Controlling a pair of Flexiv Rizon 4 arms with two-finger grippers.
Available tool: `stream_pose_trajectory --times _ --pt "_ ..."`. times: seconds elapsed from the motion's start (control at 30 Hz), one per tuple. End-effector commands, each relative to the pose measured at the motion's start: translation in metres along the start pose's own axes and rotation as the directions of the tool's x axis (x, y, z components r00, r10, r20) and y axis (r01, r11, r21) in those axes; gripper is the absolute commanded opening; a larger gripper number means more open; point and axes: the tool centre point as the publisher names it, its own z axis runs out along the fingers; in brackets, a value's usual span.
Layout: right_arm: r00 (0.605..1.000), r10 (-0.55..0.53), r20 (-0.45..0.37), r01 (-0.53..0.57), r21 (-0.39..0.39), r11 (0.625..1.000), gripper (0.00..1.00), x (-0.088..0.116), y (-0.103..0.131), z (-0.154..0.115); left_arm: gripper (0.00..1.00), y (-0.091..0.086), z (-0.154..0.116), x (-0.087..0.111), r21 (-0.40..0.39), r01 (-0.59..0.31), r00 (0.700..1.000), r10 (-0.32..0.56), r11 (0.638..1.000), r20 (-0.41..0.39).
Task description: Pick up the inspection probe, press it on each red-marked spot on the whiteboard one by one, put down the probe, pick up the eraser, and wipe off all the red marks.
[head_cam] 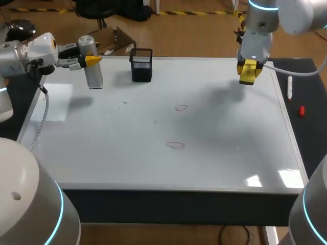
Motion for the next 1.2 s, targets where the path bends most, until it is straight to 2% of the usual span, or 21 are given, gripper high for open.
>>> stream_pose_trajectory --times 0.03,0.23,0.37,0.53,0.7,0.93,1.2 --pt "1.000 -0.002 -0.003 0.002 0.000 1.000 0.00 0.000 -0.001 0.000 0.00 -0.002 0.003 0.005 -0.005 -0.006 1.000 0.006 1.000 -0.001" --pt "1.000 -0.002 -0.003 0.002 0.000 1.000 0.00 0.000 -0.001 0.000 0.00 0.000 0.023 0.025 -0.012 0.034 0.998 -0.035 0.999 -0.056" --pt "1.000 -0.002 -0.003 0.002 0.000 1.000 0.00 0.000 -0.001 0.000 0.00 -0.005 0.042 0.042 0.011 0.036 0.994 -0.035 0.999 -0.099" --pt "1.000 -0.002 -0.003 0.002 0.000 1.000 0.00 0.000 -0.001 0.000 0.00 -0.014 0.075 0.063 0.050 0.018 0.985 -0.010 0.999 -0.172" --pt "1.000 -0.002 -0.003 0.002 0.000 1.000 0.00 0.000 -0.001 0.000 0.00 -0.016 0.114 0.085 0.057 0.000 0.965 0.015 0.998 -0.261" --pt "1.000 -0.002 -0.003 0.002 0.000 1.000 0.00 0.000 -0.001 0.000 0.00 -0.008 0.157 0.104 0.096 0.035 0.945 -0.001 0.995 -0.326" --pt "1.000 -0.002 -0.003 0.002 0.000 1.000 0.00 0.000 -0.001 0.000 0.00 0.004 0.198 0.125 0.097 0.074 0.921 -0.031 0.992 -0.388"
